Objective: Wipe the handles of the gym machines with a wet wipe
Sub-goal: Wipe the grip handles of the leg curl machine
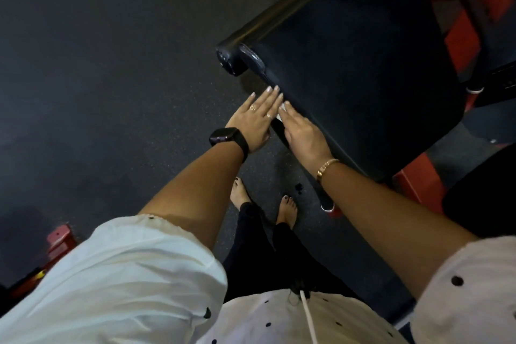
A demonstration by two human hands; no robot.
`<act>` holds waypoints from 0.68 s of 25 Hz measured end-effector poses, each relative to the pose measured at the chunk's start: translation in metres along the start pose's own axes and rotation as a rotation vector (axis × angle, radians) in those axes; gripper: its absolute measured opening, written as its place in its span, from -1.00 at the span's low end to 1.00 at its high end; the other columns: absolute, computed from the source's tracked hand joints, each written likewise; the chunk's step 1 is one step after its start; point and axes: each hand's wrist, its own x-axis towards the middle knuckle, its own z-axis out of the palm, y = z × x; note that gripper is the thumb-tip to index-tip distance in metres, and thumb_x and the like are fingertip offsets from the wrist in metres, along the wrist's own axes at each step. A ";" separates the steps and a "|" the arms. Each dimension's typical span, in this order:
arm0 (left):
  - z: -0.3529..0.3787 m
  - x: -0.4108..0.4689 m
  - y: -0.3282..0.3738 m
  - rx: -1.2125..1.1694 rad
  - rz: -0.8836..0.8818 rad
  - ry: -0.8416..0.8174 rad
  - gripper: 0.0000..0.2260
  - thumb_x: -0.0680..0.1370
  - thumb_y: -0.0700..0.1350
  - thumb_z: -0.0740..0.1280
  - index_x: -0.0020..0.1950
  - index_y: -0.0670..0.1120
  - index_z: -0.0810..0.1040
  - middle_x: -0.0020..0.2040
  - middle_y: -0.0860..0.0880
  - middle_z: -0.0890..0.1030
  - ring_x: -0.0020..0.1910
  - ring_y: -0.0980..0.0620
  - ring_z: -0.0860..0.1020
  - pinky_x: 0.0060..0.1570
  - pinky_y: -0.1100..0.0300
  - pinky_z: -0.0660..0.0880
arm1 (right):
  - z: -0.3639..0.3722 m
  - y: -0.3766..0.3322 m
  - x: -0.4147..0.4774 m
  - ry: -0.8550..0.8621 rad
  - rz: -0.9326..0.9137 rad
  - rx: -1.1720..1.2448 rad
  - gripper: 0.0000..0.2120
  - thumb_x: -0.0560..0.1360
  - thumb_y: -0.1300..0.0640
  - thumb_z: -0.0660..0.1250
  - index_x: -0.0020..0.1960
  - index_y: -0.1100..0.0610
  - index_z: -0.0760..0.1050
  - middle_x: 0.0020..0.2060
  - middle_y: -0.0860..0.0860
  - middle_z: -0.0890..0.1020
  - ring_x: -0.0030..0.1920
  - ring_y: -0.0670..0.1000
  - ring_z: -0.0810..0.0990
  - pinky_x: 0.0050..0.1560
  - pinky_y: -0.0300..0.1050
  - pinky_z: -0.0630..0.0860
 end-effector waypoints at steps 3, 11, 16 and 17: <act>0.001 0.004 0.005 0.008 -0.027 -0.005 -0.36 0.62 -0.05 0.07 0.55 -0.13 -0.26 0.57 -0.10 -0.21 0.55 -0.04 -0.19 0.49 0.01 -0.16 | 0.010 0.004 -0.018 -0.074 -0.087 -0.060 -0.50 0.38 0.50 0.23 0.30 0.29 0.47 0.28 0.23 0.51 0.13 0.17 0.61 0.00 -0.02 0.60; 0.003 -0.004 0.028 0.105 0.046 -0.099 -0.35 0.60 -0.11 0.06 0.54 -0.11 -0.31 0.57 -0.08 -0.23 0.54 -0.06 -0.24 0.47 0.00 -0.22 | -0.003 0.028 -0.078 -0.049 0.010 0.026 -0.49 0.34 0.47 0.41 0.27 0.25 0.52 0.23 0.20 0.56 0.01 0.16 0.66 -0.04 -0.01 0.63; 0.008 -0.003 0.037 0.090 -0.032 -0.128 -0.35 0.59 -0.13 0.08 0.55 -0.14 -0.26 0.56 -0.10 -0.26 0.53 -0.07 -0.28 0.47 0.02 -0.21 | 0.004 0.016 -0.017 -0.140 0.182 0.204 -0.56 0.53 0.37 0.22 0.39 0.19 0.40 0.35 0.17 0.46 0.28 0.15 0.51 0.27 0.02 0.47; 0.009 -0.004 0.039 0.092 -0.041 -0.129 -0.34 0.59 -0.13 0.09 0.55 -0.14 -0.27 0.56 -0.10 -0.26 0.52 -0.07 -0.28 0.48 0.02 -0.21 | 0.007 0.020 -0.031 -0.163 0.163 0.190 -0.54 0.52 0.40 0.22 0.39 0.19 0.40 0.35 0.18 0.45 0.28 0.16 0.51 0.27 0.03 0.47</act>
